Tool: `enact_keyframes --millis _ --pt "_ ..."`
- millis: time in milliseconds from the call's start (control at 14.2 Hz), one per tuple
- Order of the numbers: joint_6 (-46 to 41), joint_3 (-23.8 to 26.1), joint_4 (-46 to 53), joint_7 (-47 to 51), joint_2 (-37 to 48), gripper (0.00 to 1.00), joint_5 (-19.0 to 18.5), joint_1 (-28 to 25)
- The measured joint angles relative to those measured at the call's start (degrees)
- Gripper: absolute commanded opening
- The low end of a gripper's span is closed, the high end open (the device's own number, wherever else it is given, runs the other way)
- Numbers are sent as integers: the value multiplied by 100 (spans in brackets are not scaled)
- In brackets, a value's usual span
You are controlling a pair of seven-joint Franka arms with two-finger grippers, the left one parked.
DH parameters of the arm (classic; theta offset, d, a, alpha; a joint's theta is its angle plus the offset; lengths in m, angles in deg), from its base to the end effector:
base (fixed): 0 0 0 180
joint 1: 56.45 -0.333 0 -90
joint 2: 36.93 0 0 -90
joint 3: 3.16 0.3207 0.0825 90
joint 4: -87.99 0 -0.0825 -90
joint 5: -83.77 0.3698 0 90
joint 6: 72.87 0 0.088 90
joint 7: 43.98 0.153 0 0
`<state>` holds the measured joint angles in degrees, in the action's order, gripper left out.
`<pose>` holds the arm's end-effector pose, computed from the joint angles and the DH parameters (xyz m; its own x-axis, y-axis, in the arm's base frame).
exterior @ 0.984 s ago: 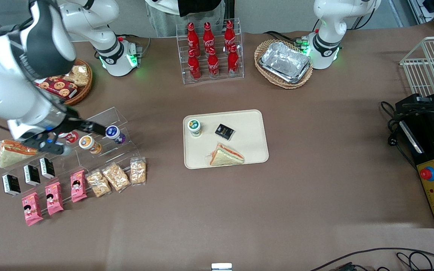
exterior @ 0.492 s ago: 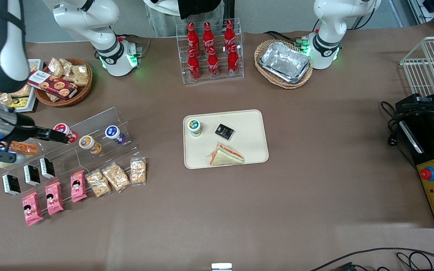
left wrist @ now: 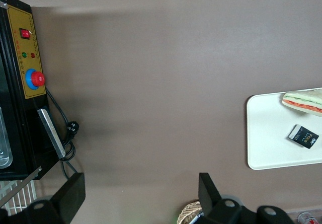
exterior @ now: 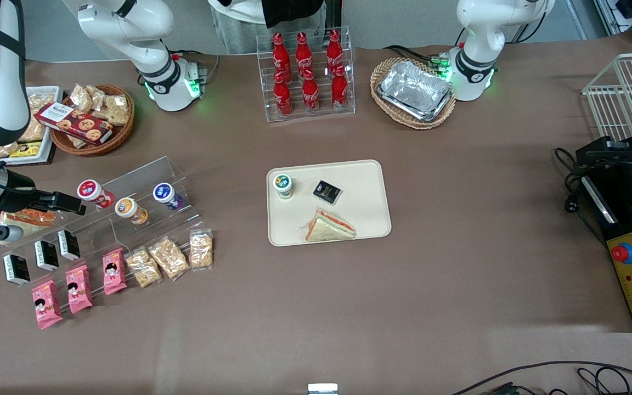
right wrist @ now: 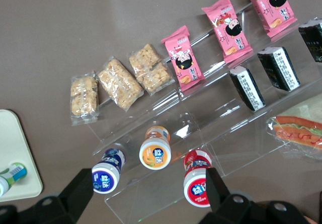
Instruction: Place green gum on tray
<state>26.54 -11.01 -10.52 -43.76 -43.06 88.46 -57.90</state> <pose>0.5665 -0.0499 0.4699 0.9875 -0.1286 -0.0907 -0.1347 -0.9888 -0.0642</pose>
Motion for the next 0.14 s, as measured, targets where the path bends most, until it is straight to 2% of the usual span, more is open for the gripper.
enact_keyframes --millis 141 --pt "-11 6 0 -184 2 99 0 0"
